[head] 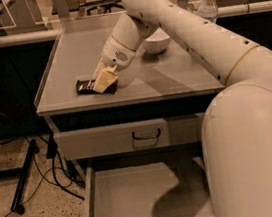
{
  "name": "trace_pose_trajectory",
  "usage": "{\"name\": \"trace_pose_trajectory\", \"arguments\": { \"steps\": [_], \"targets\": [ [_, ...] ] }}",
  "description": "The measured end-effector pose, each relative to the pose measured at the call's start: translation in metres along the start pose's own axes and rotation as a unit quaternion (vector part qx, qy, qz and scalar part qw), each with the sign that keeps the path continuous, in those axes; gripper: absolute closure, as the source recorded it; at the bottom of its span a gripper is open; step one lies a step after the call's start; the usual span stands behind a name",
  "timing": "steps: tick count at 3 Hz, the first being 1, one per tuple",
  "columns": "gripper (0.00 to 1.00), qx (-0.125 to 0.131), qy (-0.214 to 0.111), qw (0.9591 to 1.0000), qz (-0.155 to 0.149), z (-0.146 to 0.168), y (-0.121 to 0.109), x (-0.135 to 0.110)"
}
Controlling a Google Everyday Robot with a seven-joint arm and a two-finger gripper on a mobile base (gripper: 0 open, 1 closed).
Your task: Place rxbar chocolate into middle drawer
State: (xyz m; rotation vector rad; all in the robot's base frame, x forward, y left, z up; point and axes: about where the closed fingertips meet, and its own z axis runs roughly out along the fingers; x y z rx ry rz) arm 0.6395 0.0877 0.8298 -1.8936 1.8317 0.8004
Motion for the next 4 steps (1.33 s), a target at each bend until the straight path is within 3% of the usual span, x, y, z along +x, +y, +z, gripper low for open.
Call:
{"name": "trace_pose_trajectory", "arguments": {
  "steps": [3, 4],
  "targets": [
    [1.00, -0.020, -0.002, 0.9996, -0.019, -0.033, 0.071, 0.014],
    [1.00, -0.006, -0.020, 0.9998, 0.005, -0.045, 0.132, 0.038]
  ]
}}
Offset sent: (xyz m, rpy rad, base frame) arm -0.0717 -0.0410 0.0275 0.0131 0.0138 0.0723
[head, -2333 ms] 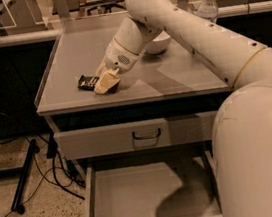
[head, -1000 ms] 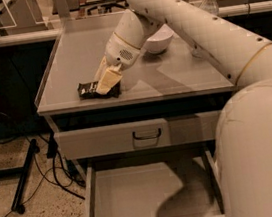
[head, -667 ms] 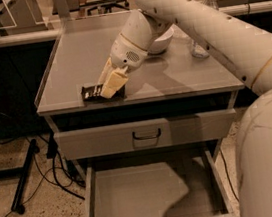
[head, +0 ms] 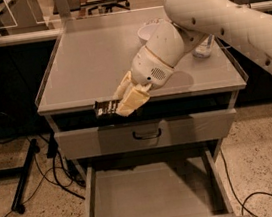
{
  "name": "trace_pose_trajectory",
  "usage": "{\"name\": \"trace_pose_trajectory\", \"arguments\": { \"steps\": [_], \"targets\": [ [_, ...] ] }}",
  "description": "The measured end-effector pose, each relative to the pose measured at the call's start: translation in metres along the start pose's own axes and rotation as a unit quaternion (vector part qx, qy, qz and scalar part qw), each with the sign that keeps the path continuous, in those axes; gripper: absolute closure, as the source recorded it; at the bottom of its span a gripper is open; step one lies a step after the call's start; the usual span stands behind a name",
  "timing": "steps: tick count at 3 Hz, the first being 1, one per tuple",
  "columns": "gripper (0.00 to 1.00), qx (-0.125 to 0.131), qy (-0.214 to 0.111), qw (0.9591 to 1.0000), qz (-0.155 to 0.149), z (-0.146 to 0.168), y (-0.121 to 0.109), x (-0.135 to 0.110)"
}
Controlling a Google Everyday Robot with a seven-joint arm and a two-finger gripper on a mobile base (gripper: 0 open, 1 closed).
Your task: Place rxbar chocolate into middle drawer
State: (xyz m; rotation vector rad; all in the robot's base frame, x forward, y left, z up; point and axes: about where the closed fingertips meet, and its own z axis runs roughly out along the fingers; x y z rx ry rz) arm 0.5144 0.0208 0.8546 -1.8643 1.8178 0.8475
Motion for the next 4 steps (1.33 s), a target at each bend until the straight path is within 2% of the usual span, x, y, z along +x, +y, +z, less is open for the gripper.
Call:
{"name": "trace_pose_trajectory", "arguments": {
  "steps": [1, 2, 3, 4],
  "targets": [
    [1.00, 0.000, 0.000, 1.0000, 0.000, 0.000, 0.000, 0.000],
    [1.00, 0.007, -0.012, 0.9999, 0.008, 0.009, 0.017, 0.002],
    [1.00, 0.046, -0.032, 0.9973, 0.047, 0.016, 0.045, 0.022],
    [1.00, 0.111, -0.049, 0.9888, 0.087, 0.017, 0.079, 0.038]
  ]
}}
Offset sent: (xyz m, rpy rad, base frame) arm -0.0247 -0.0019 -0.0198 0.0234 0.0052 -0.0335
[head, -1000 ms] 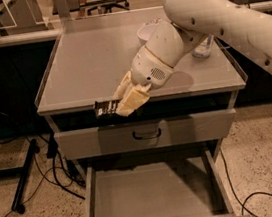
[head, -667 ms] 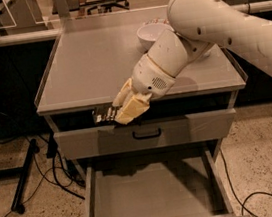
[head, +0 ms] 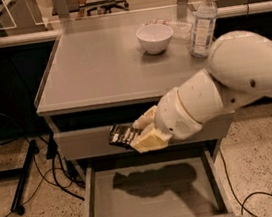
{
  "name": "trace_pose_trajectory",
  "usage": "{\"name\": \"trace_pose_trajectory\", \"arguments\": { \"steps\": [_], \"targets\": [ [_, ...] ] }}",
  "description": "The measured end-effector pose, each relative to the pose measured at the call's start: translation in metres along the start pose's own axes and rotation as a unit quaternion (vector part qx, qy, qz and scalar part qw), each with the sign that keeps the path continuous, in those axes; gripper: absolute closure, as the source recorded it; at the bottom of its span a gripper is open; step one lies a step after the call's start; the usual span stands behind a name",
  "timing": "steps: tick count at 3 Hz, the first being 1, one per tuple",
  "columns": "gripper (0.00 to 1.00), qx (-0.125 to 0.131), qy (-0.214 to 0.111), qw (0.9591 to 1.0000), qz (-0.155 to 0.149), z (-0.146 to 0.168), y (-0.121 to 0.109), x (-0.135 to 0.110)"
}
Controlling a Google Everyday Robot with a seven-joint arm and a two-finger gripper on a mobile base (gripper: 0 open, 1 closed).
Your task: Place rxbar chocolate into middle drawer
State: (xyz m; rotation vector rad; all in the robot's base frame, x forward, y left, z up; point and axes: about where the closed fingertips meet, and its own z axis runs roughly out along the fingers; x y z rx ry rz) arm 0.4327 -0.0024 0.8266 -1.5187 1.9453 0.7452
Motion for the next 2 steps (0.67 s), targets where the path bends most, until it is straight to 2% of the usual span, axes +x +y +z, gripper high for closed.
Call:
{"name": "trace_pose_trajectory", "arguments": {
  "steps": [1, 2],
  "targets": [
    [1.00, 0.075, -0.012, 0.9947, 0.070, 0.009, 0.010, 0.060],
    [1.00, 0.094, -0.016, 0.9897, 0.107, 0.024, 0.002, 0.097]
  ]
}}
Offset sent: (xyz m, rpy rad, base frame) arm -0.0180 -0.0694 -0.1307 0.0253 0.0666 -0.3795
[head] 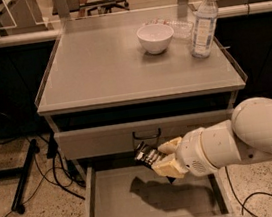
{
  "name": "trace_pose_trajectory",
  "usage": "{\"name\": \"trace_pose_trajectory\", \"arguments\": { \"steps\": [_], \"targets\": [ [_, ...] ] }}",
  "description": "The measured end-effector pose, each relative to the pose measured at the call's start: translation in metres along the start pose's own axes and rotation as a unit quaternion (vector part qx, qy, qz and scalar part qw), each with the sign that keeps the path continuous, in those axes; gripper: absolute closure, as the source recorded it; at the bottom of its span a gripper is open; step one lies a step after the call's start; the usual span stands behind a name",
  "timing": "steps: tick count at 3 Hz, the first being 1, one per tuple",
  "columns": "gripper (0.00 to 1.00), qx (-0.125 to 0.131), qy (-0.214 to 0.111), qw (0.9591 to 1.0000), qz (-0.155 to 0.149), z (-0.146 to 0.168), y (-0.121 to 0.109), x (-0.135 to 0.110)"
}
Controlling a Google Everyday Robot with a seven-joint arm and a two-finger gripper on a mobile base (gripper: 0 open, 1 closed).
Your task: Place rxbar chocolate into middle drawer
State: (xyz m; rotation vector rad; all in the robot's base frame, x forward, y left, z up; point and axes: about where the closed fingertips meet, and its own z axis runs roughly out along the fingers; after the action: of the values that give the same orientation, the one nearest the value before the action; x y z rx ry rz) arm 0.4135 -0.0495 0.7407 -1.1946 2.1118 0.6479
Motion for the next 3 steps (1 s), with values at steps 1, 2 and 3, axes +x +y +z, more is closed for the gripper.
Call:
{"name": "trace_pose_trajectory", "arguments": {
  "steps": [1, 2, 3],
  "targets": [
    [1.00, 0.000, 0.000, 1.0000, 0.000, 0.000, 0.000, 0.000],
    [1.00, 0.007, 0.002, 0.9999, 0.009, 0.010, -0.007, 0.009],
    [1.00, 0.015, 0.015, 0.9984, 0.052, 0.049, -0.034, 0.055]
  ]
}}
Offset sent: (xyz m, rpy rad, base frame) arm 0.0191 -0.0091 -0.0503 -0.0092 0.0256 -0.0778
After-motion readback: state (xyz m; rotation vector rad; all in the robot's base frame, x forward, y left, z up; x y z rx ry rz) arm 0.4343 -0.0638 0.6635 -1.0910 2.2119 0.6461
